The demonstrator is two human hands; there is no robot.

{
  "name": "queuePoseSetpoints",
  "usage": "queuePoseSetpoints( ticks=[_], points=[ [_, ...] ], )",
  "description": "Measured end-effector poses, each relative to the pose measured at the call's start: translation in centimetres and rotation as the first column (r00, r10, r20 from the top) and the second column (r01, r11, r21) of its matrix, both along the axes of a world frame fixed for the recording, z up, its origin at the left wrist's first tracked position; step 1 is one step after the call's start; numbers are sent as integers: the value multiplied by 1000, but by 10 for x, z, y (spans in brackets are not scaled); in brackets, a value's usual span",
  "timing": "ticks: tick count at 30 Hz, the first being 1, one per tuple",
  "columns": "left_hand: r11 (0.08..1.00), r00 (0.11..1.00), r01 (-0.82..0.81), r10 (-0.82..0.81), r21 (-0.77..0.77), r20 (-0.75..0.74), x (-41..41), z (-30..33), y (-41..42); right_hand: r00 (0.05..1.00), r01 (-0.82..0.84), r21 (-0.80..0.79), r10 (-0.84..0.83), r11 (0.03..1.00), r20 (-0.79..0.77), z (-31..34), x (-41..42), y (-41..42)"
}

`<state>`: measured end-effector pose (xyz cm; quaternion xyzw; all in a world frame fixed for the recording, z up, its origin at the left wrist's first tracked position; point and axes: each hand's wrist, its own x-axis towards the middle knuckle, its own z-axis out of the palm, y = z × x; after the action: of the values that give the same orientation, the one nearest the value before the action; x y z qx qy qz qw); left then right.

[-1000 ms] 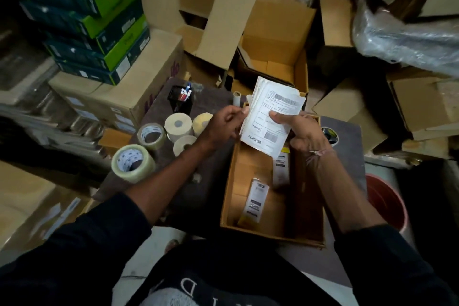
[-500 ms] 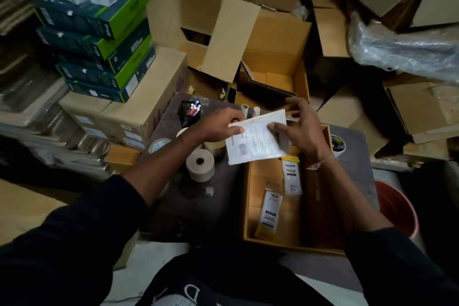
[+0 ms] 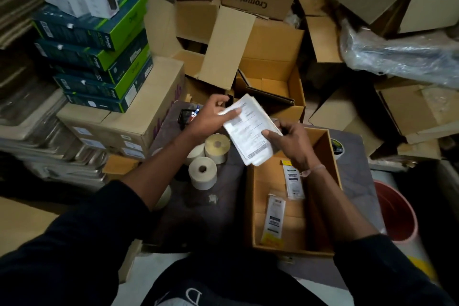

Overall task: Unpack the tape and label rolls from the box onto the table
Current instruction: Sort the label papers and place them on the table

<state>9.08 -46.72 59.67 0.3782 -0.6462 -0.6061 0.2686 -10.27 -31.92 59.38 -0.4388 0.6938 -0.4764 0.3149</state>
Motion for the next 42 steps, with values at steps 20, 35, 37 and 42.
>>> queuePoseSetpoints(
  ticks=[20,35,37,42],
  points=[
    [983,981,-73,102,171,-165,31,-42,27,918,211,-7,-196,977,344,-7,64,-18],
    [947,955,-162,221,278,-199,42,-50,12,901,291,57,-293,955,318,-10,67,-26],
    [951,951,-157,219,266,-220,42,-47,13,901,285,62,-289,957,324,-9,66,-27],
    [918,947,-92,200,385,-251,40,-45,11,902,271,104,-290,957,321,-5,69,-32]
  ],
)
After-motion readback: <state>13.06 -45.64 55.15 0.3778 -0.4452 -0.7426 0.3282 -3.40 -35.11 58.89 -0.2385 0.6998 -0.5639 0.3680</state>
